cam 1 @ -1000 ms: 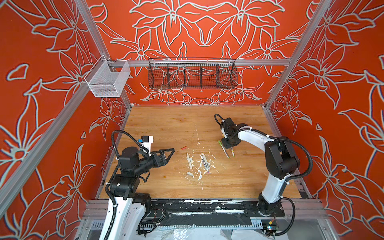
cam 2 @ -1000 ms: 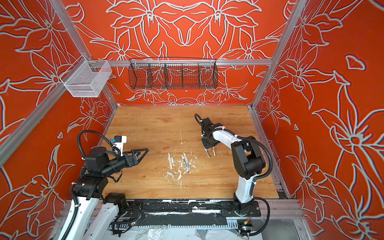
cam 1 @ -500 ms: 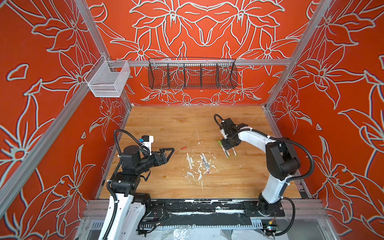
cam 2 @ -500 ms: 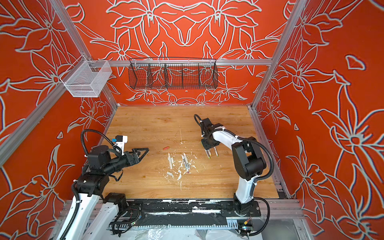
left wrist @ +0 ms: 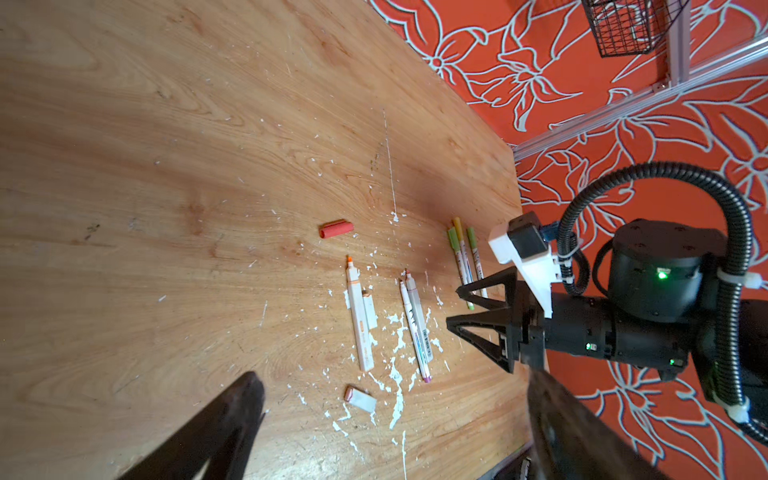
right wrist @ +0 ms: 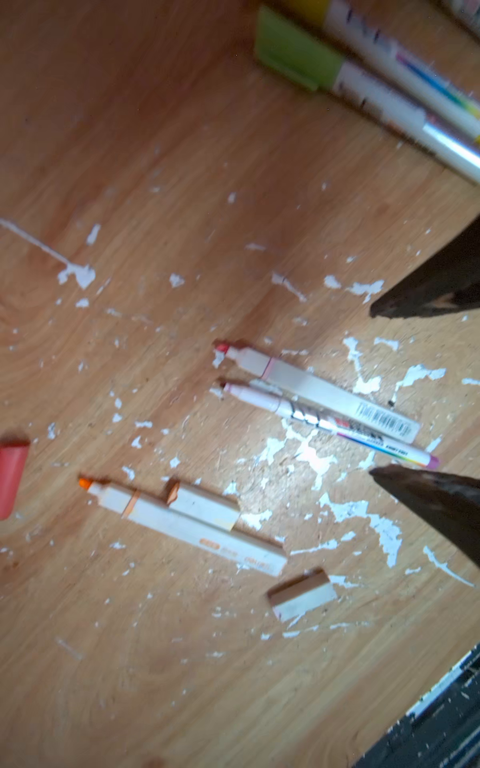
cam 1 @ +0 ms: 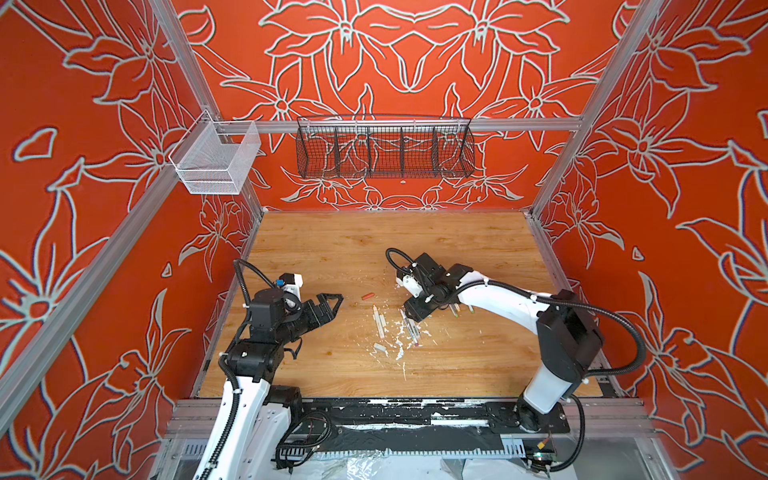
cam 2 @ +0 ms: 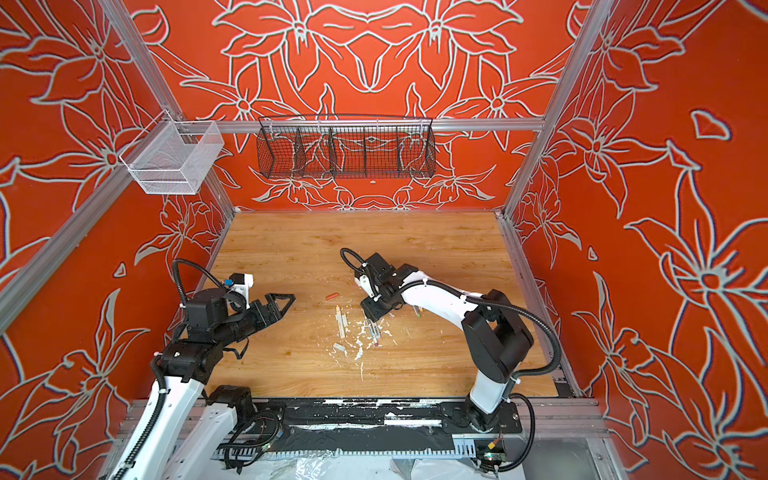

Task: Insert the pens into the pen caps
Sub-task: 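Move the right gripper over the red cap on the table, then close the right gripper on the red cap and lift it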

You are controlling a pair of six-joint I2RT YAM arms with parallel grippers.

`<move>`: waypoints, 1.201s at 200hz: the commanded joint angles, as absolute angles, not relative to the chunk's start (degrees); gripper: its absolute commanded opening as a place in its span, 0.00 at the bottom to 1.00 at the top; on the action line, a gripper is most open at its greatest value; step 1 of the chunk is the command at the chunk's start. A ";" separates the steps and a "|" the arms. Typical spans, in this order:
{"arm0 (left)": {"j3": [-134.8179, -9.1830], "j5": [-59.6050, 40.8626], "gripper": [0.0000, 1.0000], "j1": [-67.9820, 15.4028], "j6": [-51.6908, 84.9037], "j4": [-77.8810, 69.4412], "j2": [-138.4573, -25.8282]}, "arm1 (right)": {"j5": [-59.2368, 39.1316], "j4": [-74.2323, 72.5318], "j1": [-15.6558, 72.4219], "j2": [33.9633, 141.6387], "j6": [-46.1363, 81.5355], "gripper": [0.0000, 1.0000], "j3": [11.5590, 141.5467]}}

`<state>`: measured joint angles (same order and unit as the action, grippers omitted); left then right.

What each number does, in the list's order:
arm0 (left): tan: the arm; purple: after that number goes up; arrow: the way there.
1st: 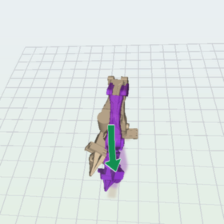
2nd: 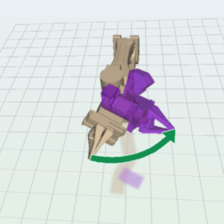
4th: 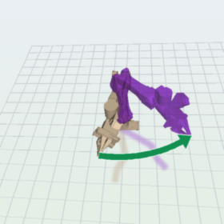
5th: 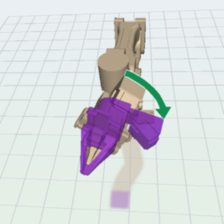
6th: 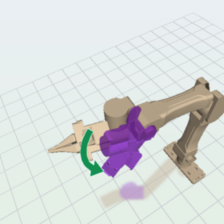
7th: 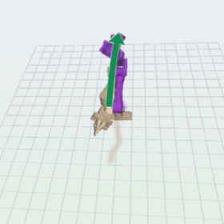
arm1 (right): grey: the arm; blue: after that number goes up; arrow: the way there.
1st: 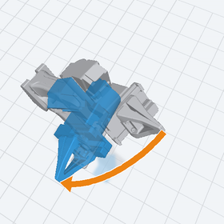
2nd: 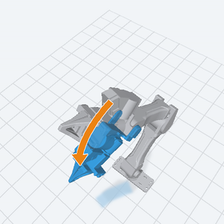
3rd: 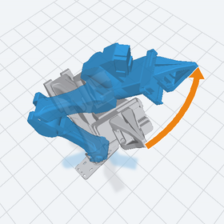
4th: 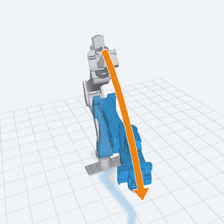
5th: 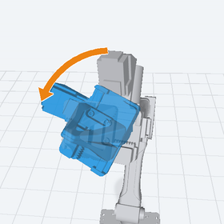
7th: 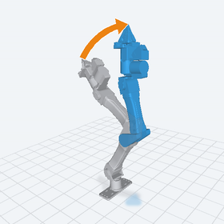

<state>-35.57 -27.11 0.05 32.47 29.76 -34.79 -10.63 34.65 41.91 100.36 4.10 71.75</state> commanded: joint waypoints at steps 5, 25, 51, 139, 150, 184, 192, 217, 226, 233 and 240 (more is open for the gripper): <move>-35.40 -25.87 0.97 0.33 33.07 30.72 -34.02 | -15.97 30.95 41.58 107.21 3.19 0.60 77.92; -35.16 -25.62 0.97 0.29 33.29 30.67 -32.93 | -17.69 31.81 41.63 112.92 0.95 0.61 83.97; -35.07 -25.48 0.97 0.28 33.33 30.74 -32.58 | -19.10 35.03 41.66 120.74 -1.40 0.61 92.57; -35.24 -24.88 0.97 0.32 32.92 30.54 -33.35 | -17.29 38.86 42.09 130.07 -0.50 0.46 103.05; -35.18 -24.80 0.97 0.31 32.87 30.57 -33.14 | -16.91 39.62 42.33 131.44 -0.18 0.34 104.61; -35.07 -24.78 0.97 0.31 33.22 30.67 -32.35 | -16.46 41.04 43.73 134.33 0.18 0.26 108.34; -35.07 -24.79 0.97 0.28 33.21 30.63 -32.26 | -16.52 41.12 43.93 135.00 0.42 0.26 109.27; -34.98 -24.82 0.97 0.31 33.20 30.52 -32.35 | -16.36 41.31 44.55 137.78 1.89 0.24 113.26; -34.98 -24.68 0.97 0.35 33.16 30.65 -32.41 | -17.06 41.55 44.78 138.91 2.42 0.24 115.26; -34.99 -24.35 0.97 0.28 33.24 30.76 -32.43 | -17.57 41.65 44.95 139.78 2.92 0.24 116.81; -34.98 -24.03 0.97 0.27 33.25 30.90 -32.53 | -17.97 41.70 45.02 140.29 3.14 0.23 117.62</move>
